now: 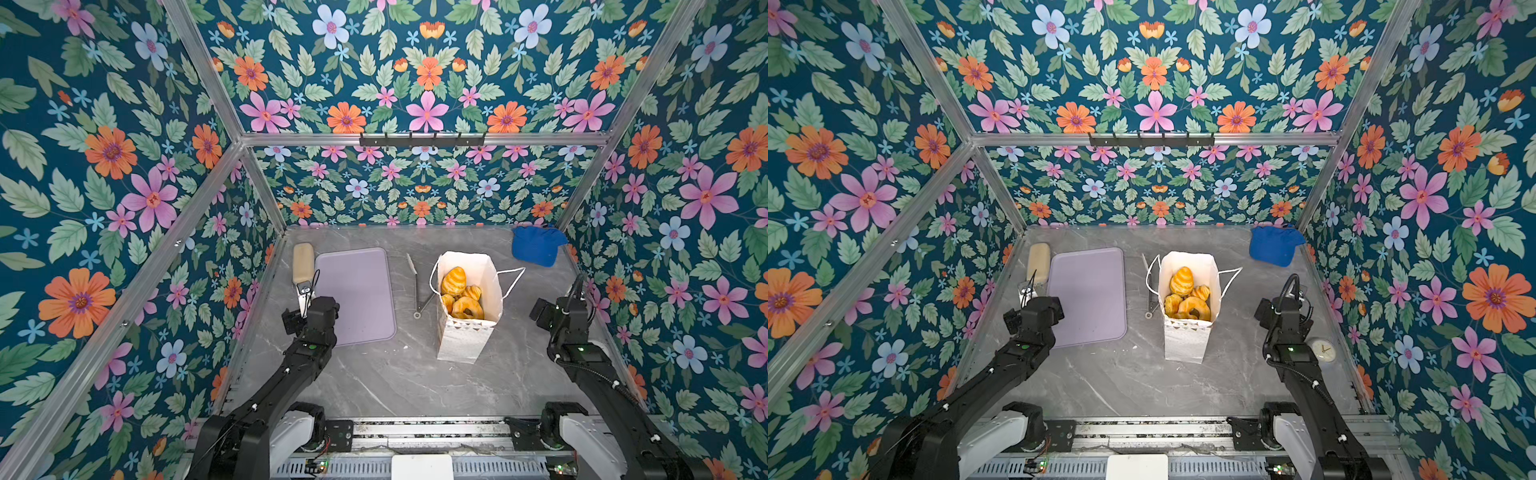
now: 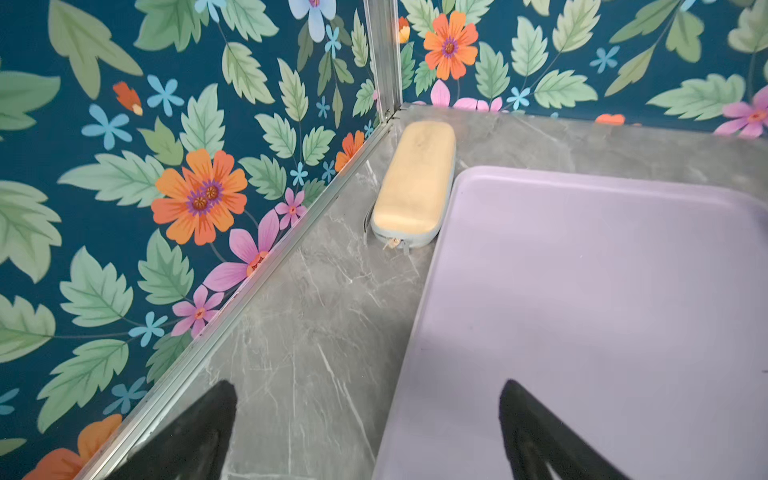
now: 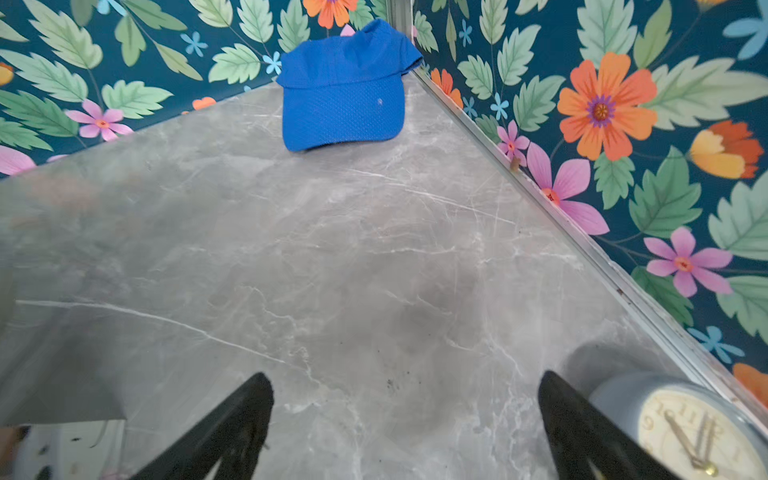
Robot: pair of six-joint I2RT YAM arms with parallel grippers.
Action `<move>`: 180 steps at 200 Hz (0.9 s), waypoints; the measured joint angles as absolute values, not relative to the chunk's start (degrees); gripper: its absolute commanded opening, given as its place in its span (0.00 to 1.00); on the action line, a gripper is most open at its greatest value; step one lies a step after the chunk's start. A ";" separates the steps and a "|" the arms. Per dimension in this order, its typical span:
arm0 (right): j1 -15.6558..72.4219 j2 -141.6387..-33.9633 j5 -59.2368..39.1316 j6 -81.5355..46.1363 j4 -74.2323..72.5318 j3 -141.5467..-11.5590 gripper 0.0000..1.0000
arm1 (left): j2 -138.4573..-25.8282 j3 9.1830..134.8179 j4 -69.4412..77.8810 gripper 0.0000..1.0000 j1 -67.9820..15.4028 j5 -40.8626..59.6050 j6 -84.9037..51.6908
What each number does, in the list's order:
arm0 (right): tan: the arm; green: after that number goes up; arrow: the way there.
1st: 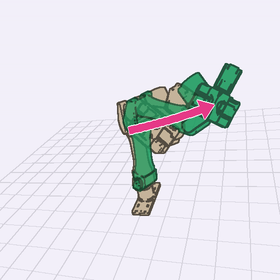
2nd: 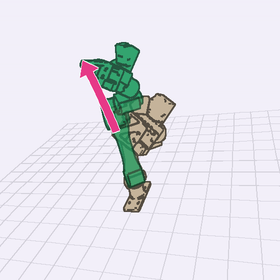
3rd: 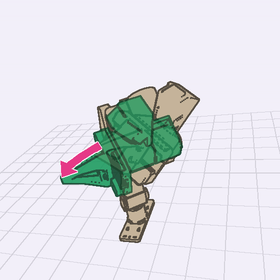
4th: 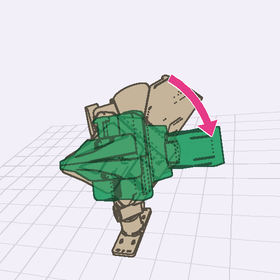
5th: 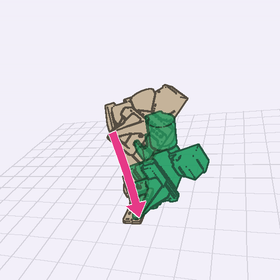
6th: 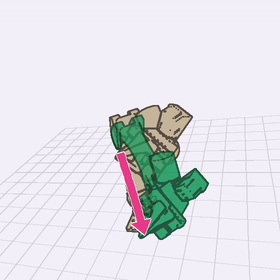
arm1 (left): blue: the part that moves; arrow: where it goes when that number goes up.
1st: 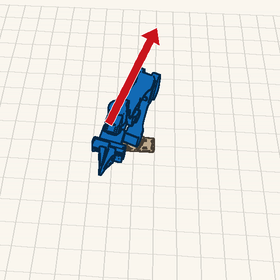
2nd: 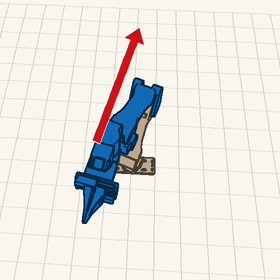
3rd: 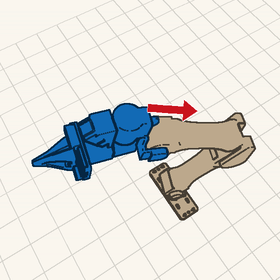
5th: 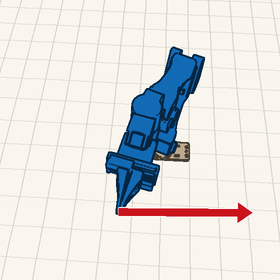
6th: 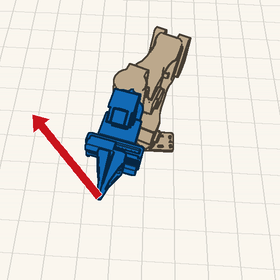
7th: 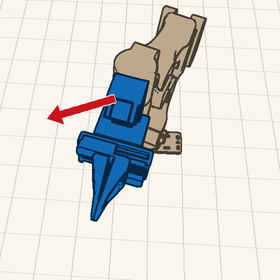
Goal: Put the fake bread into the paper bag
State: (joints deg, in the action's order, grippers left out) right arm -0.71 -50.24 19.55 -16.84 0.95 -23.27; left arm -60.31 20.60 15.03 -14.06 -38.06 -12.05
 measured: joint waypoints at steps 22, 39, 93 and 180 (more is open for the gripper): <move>1.93 -53.47 21.17 -16.10 -6.44 -19.51 0.99 | -64.82 15.05 25.06 1.00 -13.63 -38.28 -12.03; 3.90 -57.17 21.78 -14.57 -12.53 -18.11 0.99 | -67.75 12.91 30.44 1.00 -13.58 -36.99 -11.53; 6.13 -71.02 22.00 -9.82 -29.39 -18.83 0.99 | -77.73 10.66 55.77 0.99 -11.16 -31.70 -8.34; 5.28 -75.99 18.28 -4.10 -40.99 -17.54 0.99 | -89.93 11.49 70.70 0.99 -7.01 -23.53 0.08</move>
State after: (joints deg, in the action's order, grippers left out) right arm 5.28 -75.99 18.28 -4.10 -40.99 -17.54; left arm -89.93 11.49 70.70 -7.01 -23.53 0.08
